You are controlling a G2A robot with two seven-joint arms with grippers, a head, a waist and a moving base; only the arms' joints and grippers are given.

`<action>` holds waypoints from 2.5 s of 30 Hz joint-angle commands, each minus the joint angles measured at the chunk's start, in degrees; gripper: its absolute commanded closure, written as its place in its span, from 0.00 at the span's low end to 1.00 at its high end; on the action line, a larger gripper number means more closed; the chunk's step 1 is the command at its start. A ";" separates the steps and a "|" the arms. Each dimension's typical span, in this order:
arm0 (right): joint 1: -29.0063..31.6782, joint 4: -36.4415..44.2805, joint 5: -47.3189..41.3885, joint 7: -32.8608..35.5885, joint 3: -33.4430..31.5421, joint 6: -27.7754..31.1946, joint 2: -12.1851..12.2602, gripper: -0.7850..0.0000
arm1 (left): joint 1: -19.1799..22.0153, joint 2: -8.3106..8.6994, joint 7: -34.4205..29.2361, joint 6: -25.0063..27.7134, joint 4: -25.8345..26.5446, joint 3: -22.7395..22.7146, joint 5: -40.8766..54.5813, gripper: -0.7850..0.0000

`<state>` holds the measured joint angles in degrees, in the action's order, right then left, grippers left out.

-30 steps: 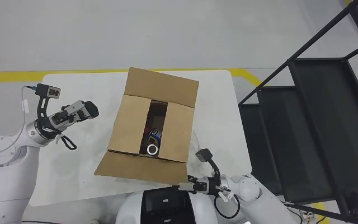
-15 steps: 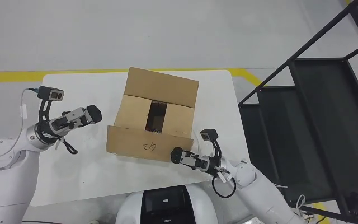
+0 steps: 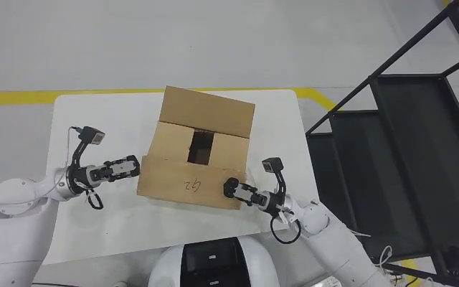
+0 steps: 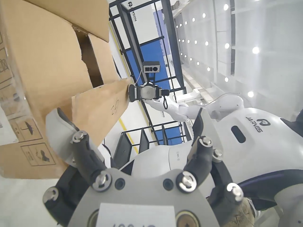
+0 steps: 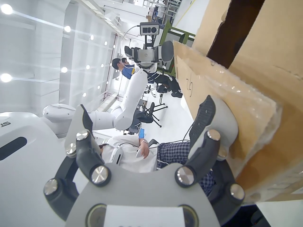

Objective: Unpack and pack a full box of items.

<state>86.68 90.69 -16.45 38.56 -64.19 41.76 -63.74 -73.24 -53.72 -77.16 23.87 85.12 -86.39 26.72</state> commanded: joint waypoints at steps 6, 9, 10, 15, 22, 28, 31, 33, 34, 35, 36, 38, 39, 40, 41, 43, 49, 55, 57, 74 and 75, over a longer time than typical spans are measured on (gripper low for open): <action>-1.38 0.36 -1.64 0.63 -1.37 -0.04 0.19 0.00 | 1.39 -0.10 0.72 -0.35 -0.71 2.31 -1.45 0.00; -2.42 0.11 -2.71 1.19 -1.77 -0.60 0.23 0.00 | 1.99 -0.19 0.39 -0.68 -0.85 3.54 -1.35 0.00; -2.69 0.23 -3.35 1.44 -1.80 -0.34 0.22 0.00 | 2.19 -0.22 0.63 -0.54 -1.02 3.93 -1.74 0.00; -3.79 0.24 -4.12 0.14 -4.92 1.92 0.48 0.00 | 2.98 -0.29 1.15 -0.30 -1.48 5.06 -2.17 0.00; -7.36 -3.66 9.44 -11.11 -9.16 -1.52 0.27 0.00 | 3.06 0.00 1.34 -0.06 -1.23 4.60 -2.40 0.00; -10.98 -7.16 23.34 -21.81 -6.79 -4.23 -0.92 0.00 | 2.67 0.28 1.55 -0.07 -0.74 3.95 -2.28 0.00; -11.23 -7.52 24.13 -22.40 -5.85 -3.39 -1.15 0.00 | 2.35 0.42 1.58 -0.12 -0.47 3.56 -2.07 0.00; -11.23 -7.52 24.13 -22.40 -5.85 -3.39 -1.15 0.00 | 2.21 0.50 1.62 -0.11 -0.30 3.39 -2.00 0.00; -11.23 -7.52 24.13 -22.40 -5.85 -3.39 -1.15 0.00 | 2.11 0.53 1.65 -0.09 -0.23 3.30 -1.87 0.00; -11.23 -7.52 24.13 -22.40 -5.85 -3.39 -1.15 0.00 | 2.03 0.58 1.68 -0.11 -0.19 3.19 -1.73 0.00; -11.23 -7.52 24.13 -22.40 -5.85 -3.39 -1.15 0.00 | 2.00 0.61 1.70 -0.13 -0.15 3.15 -1.70 0.00; -11.23 -7.52 24.13 -22.40 -5.85 -3.39 -1.15 0.00 | 1.94 0.68 1.75 -0.16 -0.01 2.99 -1.55 0.00; -11.23 -7.52 24.13 -22.40 -5.85 -3.39 -1.15 0.00 | 1.89 0.72 1.79 -0.18 0.01 2.84 -1.27 0.00; -11.19 -7.37 24.53 -22.93 -6.15 -3.86 -1.14 0.00 | 1.84 0.75 1.93 -0.22 -0.01 2.53 -0.49 0.00; -10.91 -7.04 26.21 -24.74 -7.26 -5.10 -1.06 0.00 | 1.74 0.83 2.16 -0.13 0.00 1.77 0.78 0.00; -10.57 -6.77 28.89 -28.21 -8.99 -7.02 -0.99 0.00 | 1.39 0.99 1.56 0.54 0.63 0.64 2.23 0.00; -12.21 -9.05 34.27 -36.61 -10.90 -13.40 -1.44 0.00 | -0.41 1.65 -3.24 0.02 4.78 -2.41 7.36 0.00; -19.59 -17.63 35.78 -36.24 -5.88 -16.16 -2.99 0.00 | -1.12 1.96 -4.65 -1.39 8.62 -0.46 6.08 0.00; -22.09 -20.86 35.40 -35.83 -3.55 -16.28 -3.76 0.00 | -0.91 1.94 -4.34 -1.08 8.71 0.41 5.89 0.00; -27.52 -29.30 26.12 -30.62 -0.54 1.52 -5.91 0.00 | -0.91 2.21 0.40 0.96 5.80 -1.37 9.09 0.00; -26.71 -28.30 26.04 -29.89 -1.21 2.66 -5.65 0.00 | -0.92 2.23 0.71 1.12 5.74 -1.64 9.06 0.00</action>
<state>59.09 61.30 9.80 7.93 -64.67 43.04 -69.66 -74.16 -51.52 -76.79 24.85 90.92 -87.75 35.81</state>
